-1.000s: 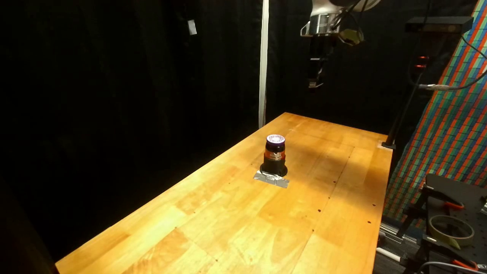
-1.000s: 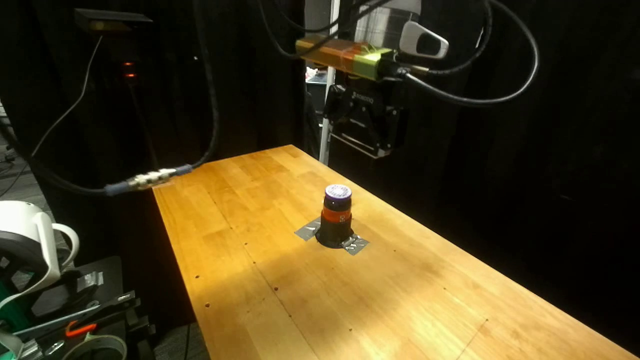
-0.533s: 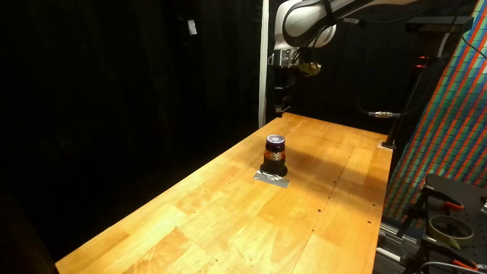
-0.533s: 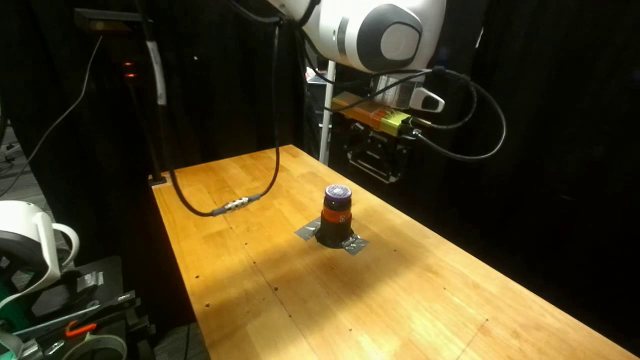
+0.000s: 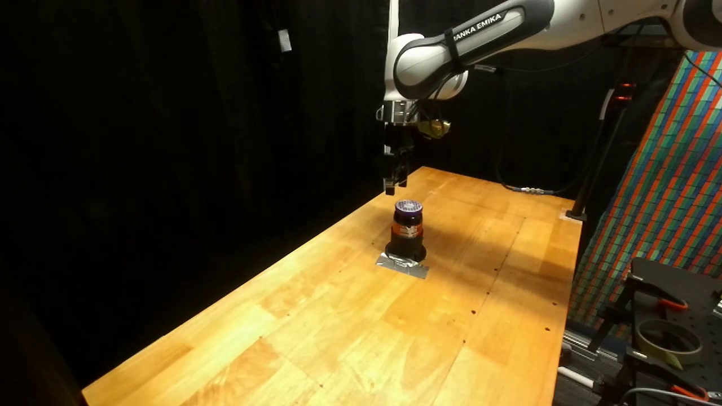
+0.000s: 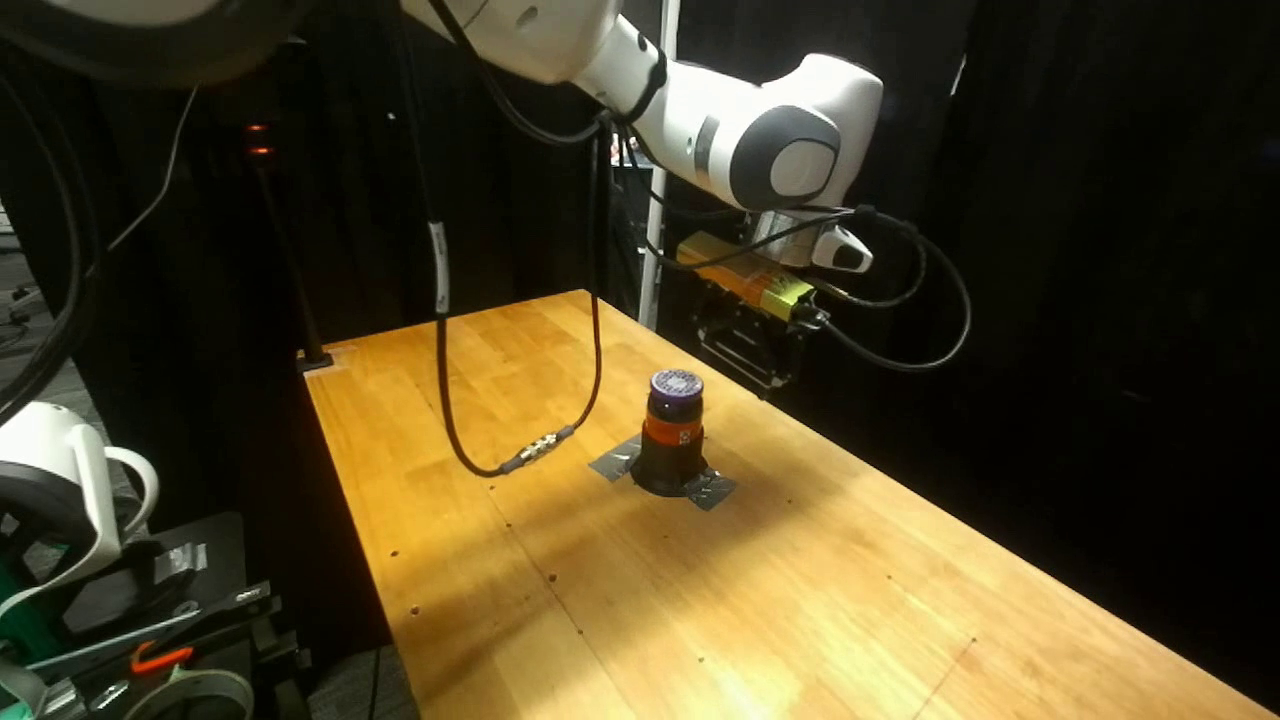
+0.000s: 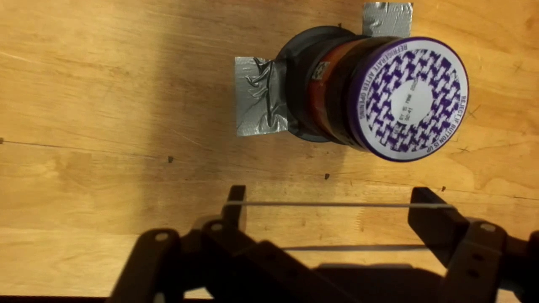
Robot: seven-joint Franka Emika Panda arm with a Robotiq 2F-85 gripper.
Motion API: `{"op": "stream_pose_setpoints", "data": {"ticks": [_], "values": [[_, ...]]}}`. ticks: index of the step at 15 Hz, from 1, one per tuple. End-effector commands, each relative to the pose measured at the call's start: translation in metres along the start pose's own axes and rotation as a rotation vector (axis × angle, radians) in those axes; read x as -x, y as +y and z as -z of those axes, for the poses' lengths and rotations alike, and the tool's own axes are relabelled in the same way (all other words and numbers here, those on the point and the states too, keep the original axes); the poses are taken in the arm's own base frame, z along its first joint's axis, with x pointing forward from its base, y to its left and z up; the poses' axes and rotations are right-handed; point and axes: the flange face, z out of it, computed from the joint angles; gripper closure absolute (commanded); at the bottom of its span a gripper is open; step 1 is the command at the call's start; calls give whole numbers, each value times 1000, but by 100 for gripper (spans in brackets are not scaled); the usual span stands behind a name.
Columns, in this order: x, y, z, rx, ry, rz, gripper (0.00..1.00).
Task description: Put the rubber band around the base of the cup
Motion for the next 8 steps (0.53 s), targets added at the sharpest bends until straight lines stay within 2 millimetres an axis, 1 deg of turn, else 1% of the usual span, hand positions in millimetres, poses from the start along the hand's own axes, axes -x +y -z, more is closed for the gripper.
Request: {"op": "stream_pose_setpoints", "data": {"ticks": [1,5,8], "values": [[-17,-12,-7,-33,15,-7,0],[-20,-24,-24,-41,-37,-2,0],[-17,-35,-36,-34,-113,6,0]]}}
